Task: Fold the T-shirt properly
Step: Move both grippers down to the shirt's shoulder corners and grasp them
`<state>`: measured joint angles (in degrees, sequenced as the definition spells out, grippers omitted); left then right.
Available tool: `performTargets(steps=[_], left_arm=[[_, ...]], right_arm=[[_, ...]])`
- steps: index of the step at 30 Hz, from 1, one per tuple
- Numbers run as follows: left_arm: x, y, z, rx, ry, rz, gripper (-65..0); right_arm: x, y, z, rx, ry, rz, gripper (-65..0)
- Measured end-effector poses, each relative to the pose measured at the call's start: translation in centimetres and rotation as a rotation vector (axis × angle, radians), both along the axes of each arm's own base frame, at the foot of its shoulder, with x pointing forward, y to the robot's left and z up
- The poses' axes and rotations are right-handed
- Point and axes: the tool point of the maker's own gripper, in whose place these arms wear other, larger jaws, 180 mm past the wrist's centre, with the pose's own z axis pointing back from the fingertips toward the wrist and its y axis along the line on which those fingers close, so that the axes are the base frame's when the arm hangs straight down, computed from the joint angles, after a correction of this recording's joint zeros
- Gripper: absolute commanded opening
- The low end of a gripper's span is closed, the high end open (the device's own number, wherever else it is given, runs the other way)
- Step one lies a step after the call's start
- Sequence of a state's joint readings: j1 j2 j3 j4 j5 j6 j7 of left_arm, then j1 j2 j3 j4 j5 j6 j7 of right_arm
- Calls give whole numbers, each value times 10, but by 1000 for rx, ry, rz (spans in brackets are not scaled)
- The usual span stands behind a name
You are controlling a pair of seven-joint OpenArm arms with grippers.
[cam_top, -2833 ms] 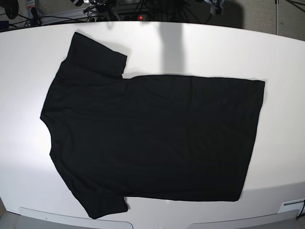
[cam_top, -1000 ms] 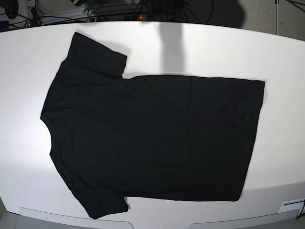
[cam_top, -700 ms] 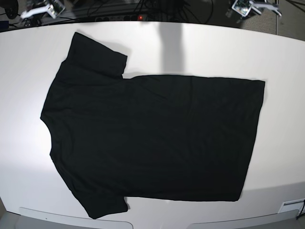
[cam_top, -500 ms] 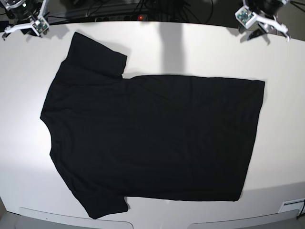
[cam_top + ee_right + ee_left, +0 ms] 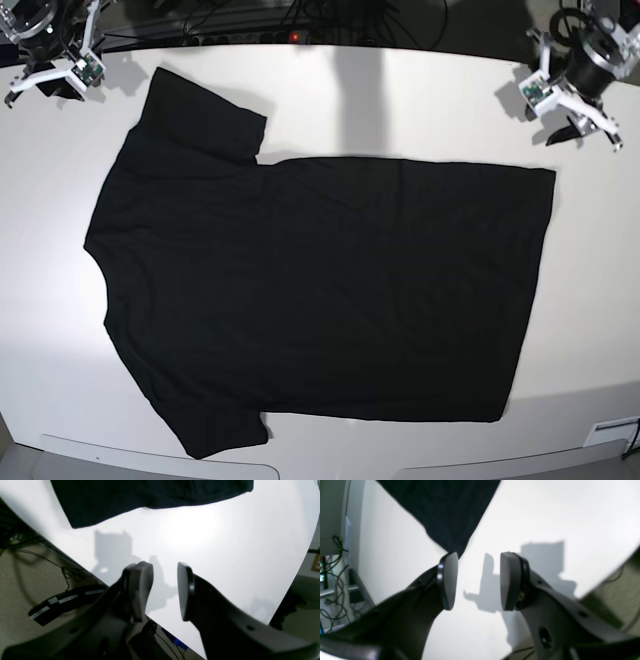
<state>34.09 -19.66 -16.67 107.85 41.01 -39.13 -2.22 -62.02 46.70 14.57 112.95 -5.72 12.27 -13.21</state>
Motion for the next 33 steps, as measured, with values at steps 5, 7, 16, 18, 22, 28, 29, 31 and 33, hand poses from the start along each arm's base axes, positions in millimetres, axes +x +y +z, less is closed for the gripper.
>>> performTargets(steps=[5,7,16,18,22,28,29,31,33], left_arm=[[12,-6,-24,5,58,-92,-383],[16,-7,-36,18,90,-122,-384],[70,2,-45,18,65,-94,-384],[78,8,-46,22,64,-80,-384],[88,22,-50,20,70,-62,-384],[94,24,-58,33,86,-61,-418],[91,23,-62,48,99,-67,-441],[88,18,-69,80,126,-80,-502],[85,13,-75,110,141,-88,-578]], right_arm=[[-2,-6,0,-10,-24,-69,-438],[-6,-6,-1,-1,-34,-103,-438],[-12,-5,-4,8,-33,-148,-438],[-12,-5,-4,8,-32,-149,-438],[-12,-6,-4,6,-32,-148,-438],[-12,-5,-4,8,-33,-149,-438],[-12,-5,-4,8,-32,-149,-438],[-12,-5,-4,7,-32,-150,-438],[-12,-5,-4,8,-33,-150,-438]])
